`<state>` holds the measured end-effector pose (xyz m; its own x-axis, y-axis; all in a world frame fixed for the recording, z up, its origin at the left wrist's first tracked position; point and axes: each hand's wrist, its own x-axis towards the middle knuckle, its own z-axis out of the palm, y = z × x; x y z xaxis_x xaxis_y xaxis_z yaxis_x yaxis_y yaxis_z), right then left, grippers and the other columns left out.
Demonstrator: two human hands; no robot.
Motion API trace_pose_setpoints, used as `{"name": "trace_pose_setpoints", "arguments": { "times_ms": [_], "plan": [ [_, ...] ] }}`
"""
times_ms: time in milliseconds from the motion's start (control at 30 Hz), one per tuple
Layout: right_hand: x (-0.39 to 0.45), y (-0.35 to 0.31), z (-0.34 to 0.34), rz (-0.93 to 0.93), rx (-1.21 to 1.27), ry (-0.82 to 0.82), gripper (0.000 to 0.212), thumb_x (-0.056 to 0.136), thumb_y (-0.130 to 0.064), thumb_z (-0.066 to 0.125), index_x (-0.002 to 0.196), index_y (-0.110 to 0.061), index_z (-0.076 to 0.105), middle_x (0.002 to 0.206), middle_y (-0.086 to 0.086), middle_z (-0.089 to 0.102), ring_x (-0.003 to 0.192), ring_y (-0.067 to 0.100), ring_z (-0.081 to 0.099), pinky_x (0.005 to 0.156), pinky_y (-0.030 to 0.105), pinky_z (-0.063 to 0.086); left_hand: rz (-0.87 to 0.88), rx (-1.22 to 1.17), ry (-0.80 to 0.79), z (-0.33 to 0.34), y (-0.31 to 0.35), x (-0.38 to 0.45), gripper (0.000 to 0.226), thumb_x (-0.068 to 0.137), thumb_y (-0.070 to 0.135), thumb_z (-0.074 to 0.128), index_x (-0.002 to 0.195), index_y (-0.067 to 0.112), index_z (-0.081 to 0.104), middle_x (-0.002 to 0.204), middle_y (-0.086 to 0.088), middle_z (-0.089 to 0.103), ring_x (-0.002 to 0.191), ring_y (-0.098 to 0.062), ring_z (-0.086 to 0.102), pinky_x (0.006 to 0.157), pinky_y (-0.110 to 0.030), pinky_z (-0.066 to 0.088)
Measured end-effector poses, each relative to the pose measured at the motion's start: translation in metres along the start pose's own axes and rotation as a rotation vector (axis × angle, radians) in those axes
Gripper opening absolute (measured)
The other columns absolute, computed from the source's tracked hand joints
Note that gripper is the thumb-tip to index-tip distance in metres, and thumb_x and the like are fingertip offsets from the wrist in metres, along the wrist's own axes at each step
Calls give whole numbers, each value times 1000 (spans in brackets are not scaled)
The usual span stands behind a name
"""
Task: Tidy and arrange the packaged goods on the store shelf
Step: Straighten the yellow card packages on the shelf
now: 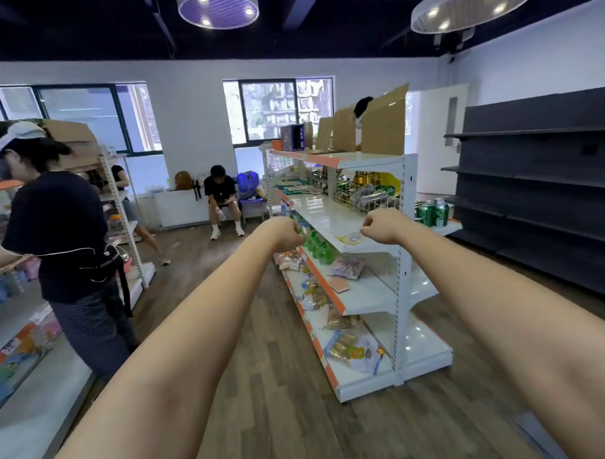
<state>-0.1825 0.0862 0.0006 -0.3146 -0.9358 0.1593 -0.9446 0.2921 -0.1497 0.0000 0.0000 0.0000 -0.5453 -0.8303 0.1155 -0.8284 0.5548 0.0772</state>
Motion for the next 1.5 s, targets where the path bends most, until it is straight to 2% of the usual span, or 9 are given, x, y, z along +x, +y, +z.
{"name": "trace_pose_setpoints", "arguments": {
  "times_ms": [100,200,400,500,667,833,1100,1333,1500],
  "plan": [
    [6,13,-3,16,54,27,38,97,-23,41,115,1,66,121,17,64,109,32,60,91,38,49,-15,-31,30,-1,7,6,33,97,33,44,99,6,63,103,-11,62,90,-24,56,81,-33,46],
    [13,24,-5,-1,83,78,39,93,-20,42,114,2,65,120,19,65,109,34,61,92,42,50,-19,-34,64,-1,20,13,38,97,32,44,109,3,66,109,-13,66,95,-26,61,82,-36,48],
    [34,48,6,-15,104,112,33,96,-23,40,118,-8,59,120,13,63,109,31,57,89,37,49,-12,-19,168,16,42,35,31,94,26,43,110,6,60,111,-12,64,96,-27,60,80,-39,51],
    [49,56,19,-18,101,89,32,97,-22,41,117,-7,61,119,13,63,109,30,57,87,36,48,-18,25,145,24,46,51,34,95,27,45,121,9,55,118,-11,58,106,-28,56,82,-38,47],
    [86,62,34,-28,58,46,34,97,-20,41,119,-3,61,122,15,63,112,30,57,90,35,47,8,55,99,40,39,98,35,93,29,46,123,13,56,120,-9,60,107,-27,57,83,-38,50],
    [142,66,41,23,45,26,35,98,-26,42,124,-10,59,127,12,60,115,29,55,94,37,48,66,105,87,44,23,157,35,94,31,46,119,11,59,116,-10,62,104,-27,59,87,-40,51],
    [227,69,53,91,92,27,32,97,-23,41,120,-10,59,120,12,62,108,30,57,84,33,45,138,128,77,47,-4,250,40,95,31,44,129,11,53,124,-12,59,108,-28,57,86,-38,51],
    [287,88,72,91,49,-14,32,97,-24,42,121,-10,58,124,12,60,112,29,55,94,37,47,121,105,56,69,-5,318,42,97,33,44,131,10,52,125,-13,58,110,-29,56,85,-36,48],
    [333,109,73,35,18,-37,32,97,-22,42,116,-6,62,116,13,63,105,30,57,84,34,47,91,92,55,76,4,362,40,96,32,45,129,11,53,125,-11,58,111,-28,56,86,-36,47]
  ]
}}
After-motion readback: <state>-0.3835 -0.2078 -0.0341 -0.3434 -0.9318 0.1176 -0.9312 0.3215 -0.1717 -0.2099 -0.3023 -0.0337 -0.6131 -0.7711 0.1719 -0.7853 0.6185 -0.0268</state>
